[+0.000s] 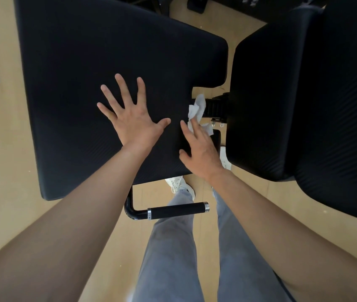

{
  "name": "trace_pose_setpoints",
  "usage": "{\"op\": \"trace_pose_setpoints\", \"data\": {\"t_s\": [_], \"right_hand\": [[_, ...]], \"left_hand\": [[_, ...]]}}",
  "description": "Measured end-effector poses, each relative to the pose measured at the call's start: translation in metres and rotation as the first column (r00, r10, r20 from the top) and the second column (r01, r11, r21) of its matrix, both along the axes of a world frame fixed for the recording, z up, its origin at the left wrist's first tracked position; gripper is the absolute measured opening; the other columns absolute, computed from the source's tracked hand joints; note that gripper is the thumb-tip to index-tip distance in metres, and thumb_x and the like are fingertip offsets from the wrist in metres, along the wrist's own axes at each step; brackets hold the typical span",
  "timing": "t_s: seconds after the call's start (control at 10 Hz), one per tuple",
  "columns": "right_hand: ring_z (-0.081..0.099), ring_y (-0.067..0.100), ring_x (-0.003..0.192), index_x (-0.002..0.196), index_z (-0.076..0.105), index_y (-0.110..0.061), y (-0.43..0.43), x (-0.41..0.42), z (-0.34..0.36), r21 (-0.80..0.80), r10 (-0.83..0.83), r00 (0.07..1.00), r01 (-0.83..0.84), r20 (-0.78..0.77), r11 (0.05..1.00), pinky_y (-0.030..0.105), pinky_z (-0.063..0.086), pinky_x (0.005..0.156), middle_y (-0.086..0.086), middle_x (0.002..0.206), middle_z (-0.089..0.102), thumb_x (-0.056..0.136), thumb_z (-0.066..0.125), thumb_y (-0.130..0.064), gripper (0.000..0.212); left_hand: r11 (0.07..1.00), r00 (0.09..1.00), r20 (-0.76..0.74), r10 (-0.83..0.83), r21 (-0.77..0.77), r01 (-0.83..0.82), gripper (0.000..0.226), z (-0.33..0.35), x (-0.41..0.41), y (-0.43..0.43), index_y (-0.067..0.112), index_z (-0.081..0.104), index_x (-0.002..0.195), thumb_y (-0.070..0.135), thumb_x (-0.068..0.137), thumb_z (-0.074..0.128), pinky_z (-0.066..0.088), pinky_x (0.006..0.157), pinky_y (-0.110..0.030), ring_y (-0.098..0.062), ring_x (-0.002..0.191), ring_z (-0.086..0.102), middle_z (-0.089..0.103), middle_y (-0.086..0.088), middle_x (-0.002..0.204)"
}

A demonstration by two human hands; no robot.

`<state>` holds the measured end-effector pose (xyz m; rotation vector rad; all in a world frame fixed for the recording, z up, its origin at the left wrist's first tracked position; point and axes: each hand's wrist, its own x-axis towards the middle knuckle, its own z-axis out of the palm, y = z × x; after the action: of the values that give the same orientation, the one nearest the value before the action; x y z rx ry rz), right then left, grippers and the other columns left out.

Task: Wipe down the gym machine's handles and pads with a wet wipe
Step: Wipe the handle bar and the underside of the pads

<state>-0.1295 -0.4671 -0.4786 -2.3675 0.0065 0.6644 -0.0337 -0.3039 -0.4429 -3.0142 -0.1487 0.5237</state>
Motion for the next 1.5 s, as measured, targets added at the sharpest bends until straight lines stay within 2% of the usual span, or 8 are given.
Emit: {"op": "trace_pose_setpoints", "data": {"t_s": [0.3,0.6,0.9,1.0,1.1,1.3,1.4,1.5], "right_hand": [[0.005,0.033,0.157,0.163,0.007,-0.027,-0.009,-0.024,-0.002,-0.119,0.074,0.997,-0.075,-0.012,0.99,0.051,0.013,0.127,0.012,0.169,0.013,0.096,0.056,-0.05,0.086],[0.04,0.043,0.136,0.161,-0.011,-0.038,0.005,0.013,-0.011,-0.259,0.115,0.993,-0.111,-0.001,0.959,0.056,0.019,0.123,0.028,0.146,0.042,0.095,0.039,-0.069,0.088],[-0.001,0.052,0.152,0.158,-0.015,-0.044,0.007,-0.023,-0.015,-0.316,-0.138,0.985,0.098,-0.107,0.944,0.06,0.012,0.123,0.027,0.165,-0.001,0.093,0.03,-0.078,0.086],[0.0,0.049,0.153,0.159,-0.013,-0.039,0.01,-0.041,-0.017,-0.29,-0.246,0.96,0.199,-0.133,0.936,0.058,0.015,0.125,0.029,0.165,-0.004,0.089,0.035,-0.082,0.095],[0.004,0.044,0.155,0.159,-0.012,-0.038,0.01,-0.059,-0.013,-0.244,-0.334,0.928,0.289,-0.168,0.926,0.053,0.024,0.124,0.025,0.167,-0.003,0.085,0.048,-0.081,0.105],[0.04,0.037,0.142,0.161,0.001,-0.029,0.004,-0.091,-0.009,-0.204,-0.466,0.854,0.425,-0.233,0.882,0.044,0.049,0.109,0.019,0.159,0.025,0.085,0.067,-0.066,0.107],[0.054,0.028,0.127,0.162,0.009,-0.023,0.004,-0.104,-0.009,-0.161,-0.529,0.806,0.504,-0.266,0.848,0.036,0.052,0.1,0.012,0.142,0.049,0.09,0.073,-0.045,0.098],[0.061,0.021,0.12,0.157,0.032,-0.017,0.01,-0.109,-0.005,-0.055,-0.67,0.663,0.696,-0.334,0.716,0.021,0.051,0.095,0.007,0.128,0.063,0.094,0.07,-0.015,0.074]], "left_hand": [[1.0,1.0,0.008,-0.011,0.006,0.011,0.121,-0.001,-0.002,0.0,0.031,0.003,0.164,0.081,0.073,0.066,0.002,0.119,-0.073,-0.053,0.153,-0.008,-0.009,-0.016,0.171],[1.0,1.0,0.004,-0.02,0.006,0.02,0.119,-0.001,-0.002,0.0,0.031,0.003,0.164,0.08,0.075,0.065,0.004,0.12,-0.073,-0.052,0.153,-0.008,-0.009,-0.016,0.171],[1.0,0.999,0.017,-0.027,0.008,0.027,0.12,-0.002,-0.003,0.001,0.031,0.003,0.164,0.081,0.074,0.065,0.003,0.119,-0.074,-0.053,0.153,-0.006,-0.008,-0.017,0.171],[1.0,0.999,0.02,-0.029,0.006,0.029,0.12,-0.003,-0.004,0.001,0.031,0.003,0.163,0.081,0.074,0.065,0.004,0.119,-0.074,-0.054,0.153,-0.006,-0.007,-0.017,0.171],[0.999,0.999,0.025,-0.034,0.005,0.034,0.119,-0.003,-0.004,0.001,0.031,0.003,0.163,0.082,0.075,0.064,0.003,0.119,-0.074,-0.054,0.153,-0.006,-0.007,-0.017,0.171],[0.998,0.997,0.047,-0.06,0.01,0.059,0.112,-0.003,-0.01,0.005,0.032,0.008,0.164,0.084,0.078,0.056,0.002,0.121,-0.07,-0.051,0.154,-0.004,-0.004,-0.015,0.172],[0.996,0.993,0.069,-0.093,-0.007,0.093,0.101,0.001,-0.016,0.01,0.03,0.017,0.163,0.078,0.083,0.057,0.003,0.124,-0.066,-0.049,0.155,0.0,0.003,-0.014,0.172],[0.985,0.984,0.1,-0.147,-0.08,0.156,0.084,0.01,-0.039,0.017,0.025,0.034,0.157,0.06,0.088,0.065,0.008,0.126,-0.061,-0.045,0.156,0.008,0.016,-0.013,0.171]]}}
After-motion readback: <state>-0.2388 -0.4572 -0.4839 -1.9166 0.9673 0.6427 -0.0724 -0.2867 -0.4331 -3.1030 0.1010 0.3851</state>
